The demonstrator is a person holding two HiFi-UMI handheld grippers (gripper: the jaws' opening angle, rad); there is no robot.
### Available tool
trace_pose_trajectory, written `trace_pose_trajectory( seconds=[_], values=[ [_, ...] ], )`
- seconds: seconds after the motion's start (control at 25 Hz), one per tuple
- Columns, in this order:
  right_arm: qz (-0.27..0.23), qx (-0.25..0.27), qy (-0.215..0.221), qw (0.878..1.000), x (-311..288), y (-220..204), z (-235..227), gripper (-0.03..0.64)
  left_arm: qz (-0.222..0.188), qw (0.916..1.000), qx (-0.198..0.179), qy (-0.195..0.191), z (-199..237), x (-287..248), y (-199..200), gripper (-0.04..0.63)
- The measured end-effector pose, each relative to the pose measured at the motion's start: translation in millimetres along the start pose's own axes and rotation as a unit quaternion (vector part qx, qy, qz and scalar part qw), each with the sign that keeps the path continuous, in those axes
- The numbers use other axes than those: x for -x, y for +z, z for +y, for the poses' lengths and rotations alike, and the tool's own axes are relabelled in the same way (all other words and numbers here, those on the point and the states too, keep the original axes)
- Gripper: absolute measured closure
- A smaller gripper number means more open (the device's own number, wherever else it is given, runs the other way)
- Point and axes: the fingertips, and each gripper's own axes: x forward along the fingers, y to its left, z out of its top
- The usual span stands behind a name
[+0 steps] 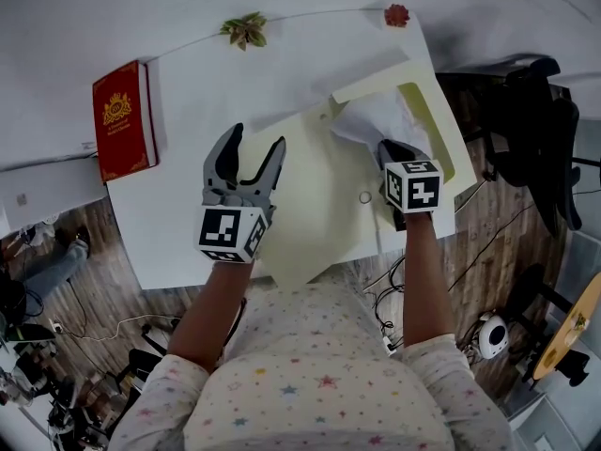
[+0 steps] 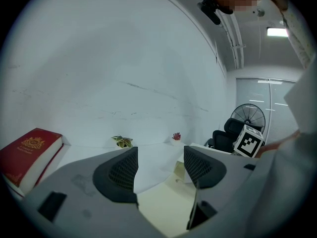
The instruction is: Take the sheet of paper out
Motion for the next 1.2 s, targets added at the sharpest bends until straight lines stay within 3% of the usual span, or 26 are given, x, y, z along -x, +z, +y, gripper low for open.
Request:
trace_pose_trajectory(
  seconds=[0.72, 1.2],
  values=[
    [-0.017, -0.034, 0.07, 0.997, 17, 2, 59, 0.601, -0.023, 0.9995, -0.007, 0.02, 11, 38, 21, 0.305],
    [-0.049, -0.064, 0.086, 0.993, 50, 6, 68, 0.607, -0.051, 0.9982, -0.013, 0.028, 9, 57, 47, 0.305]
  ],
)
